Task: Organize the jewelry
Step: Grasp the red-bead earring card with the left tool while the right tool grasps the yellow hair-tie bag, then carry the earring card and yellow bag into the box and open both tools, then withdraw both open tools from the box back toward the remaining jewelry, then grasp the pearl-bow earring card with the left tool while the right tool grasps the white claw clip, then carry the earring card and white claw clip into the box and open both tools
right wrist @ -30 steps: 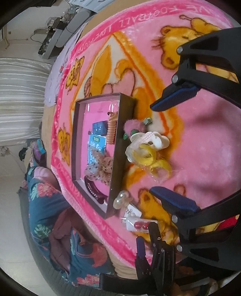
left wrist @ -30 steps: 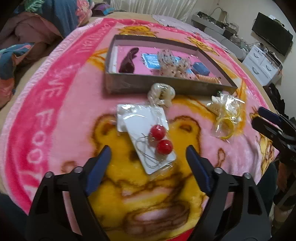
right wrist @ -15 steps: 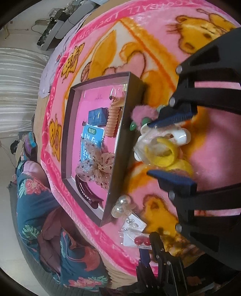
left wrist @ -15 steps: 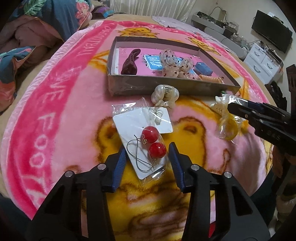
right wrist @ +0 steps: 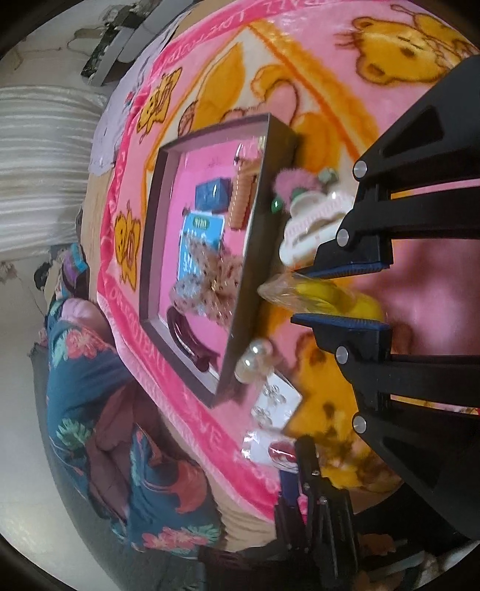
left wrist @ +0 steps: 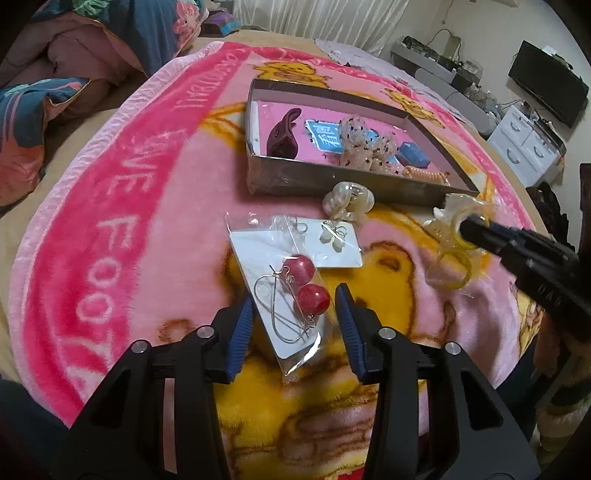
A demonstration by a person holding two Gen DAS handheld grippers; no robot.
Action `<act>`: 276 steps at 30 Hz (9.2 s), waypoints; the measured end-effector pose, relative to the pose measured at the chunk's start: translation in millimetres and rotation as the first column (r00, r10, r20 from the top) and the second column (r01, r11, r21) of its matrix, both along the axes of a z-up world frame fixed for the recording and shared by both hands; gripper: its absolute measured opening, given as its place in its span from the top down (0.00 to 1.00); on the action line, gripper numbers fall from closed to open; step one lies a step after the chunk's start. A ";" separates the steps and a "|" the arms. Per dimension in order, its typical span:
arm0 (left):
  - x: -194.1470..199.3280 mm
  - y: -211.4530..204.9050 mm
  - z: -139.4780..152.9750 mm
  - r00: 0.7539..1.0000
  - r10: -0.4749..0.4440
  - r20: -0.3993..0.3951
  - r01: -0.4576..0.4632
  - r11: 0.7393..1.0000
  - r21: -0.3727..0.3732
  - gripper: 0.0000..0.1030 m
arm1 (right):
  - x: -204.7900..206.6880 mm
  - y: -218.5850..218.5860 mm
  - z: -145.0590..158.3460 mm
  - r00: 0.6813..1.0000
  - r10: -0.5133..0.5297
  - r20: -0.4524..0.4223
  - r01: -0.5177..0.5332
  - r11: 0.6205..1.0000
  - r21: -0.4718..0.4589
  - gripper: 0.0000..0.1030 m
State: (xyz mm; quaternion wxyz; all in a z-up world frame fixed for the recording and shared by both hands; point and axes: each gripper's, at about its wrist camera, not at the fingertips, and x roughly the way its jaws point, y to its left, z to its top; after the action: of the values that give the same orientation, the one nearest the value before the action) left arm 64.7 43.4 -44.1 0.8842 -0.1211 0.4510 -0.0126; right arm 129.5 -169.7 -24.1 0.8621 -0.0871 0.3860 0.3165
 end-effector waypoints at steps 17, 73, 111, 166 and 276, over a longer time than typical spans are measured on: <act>-4.7 16.4 22.5 0.998 0.029 0.064 -0.028 0.999 -0.025 0.77 | -14.7 10.1 37.3 0.998 0.033 0.056 -0.038 0.996 0.085 0.86; 143.9 -31.7 76.0 0.979 -0.116 0.167 0.116 0.993 0.010 0.77 | 103.1 -79.8 81.2 0.943 -0.295 0.152 0.274 0.950 0.148 0.86; 139.3 -11.7 45.3 0.989 -0.083 0.124 0.088 0.995 -0.036 0.70 | 142.1 -49.5 2.7 0.948 -0.315 0.052 0.318 0.947 -0.047 0.84; 36.1 -11.6 106.4 0.965 -0.044 0.257 0.044 0.999 0.007 0.09 | -0.3 -102.1 106.0 0.933 -0.317 0.169 0.281 0.938 0.204 0.10; 26.3 20.5 24.8 0.997 0.032 0.067 -0.034 0.999 0.036 0.44 | -13.6 -53.3 16.6 0.997 -0.076 0.022 0.073 0.990 0.117 0.61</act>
State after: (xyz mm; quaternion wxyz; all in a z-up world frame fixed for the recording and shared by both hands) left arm 91.0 63.9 -19.3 0.9009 -0.1118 0.4193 0.0064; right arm 115.9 -223.1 -7.5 0.8820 -0.0265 0.3586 0.3046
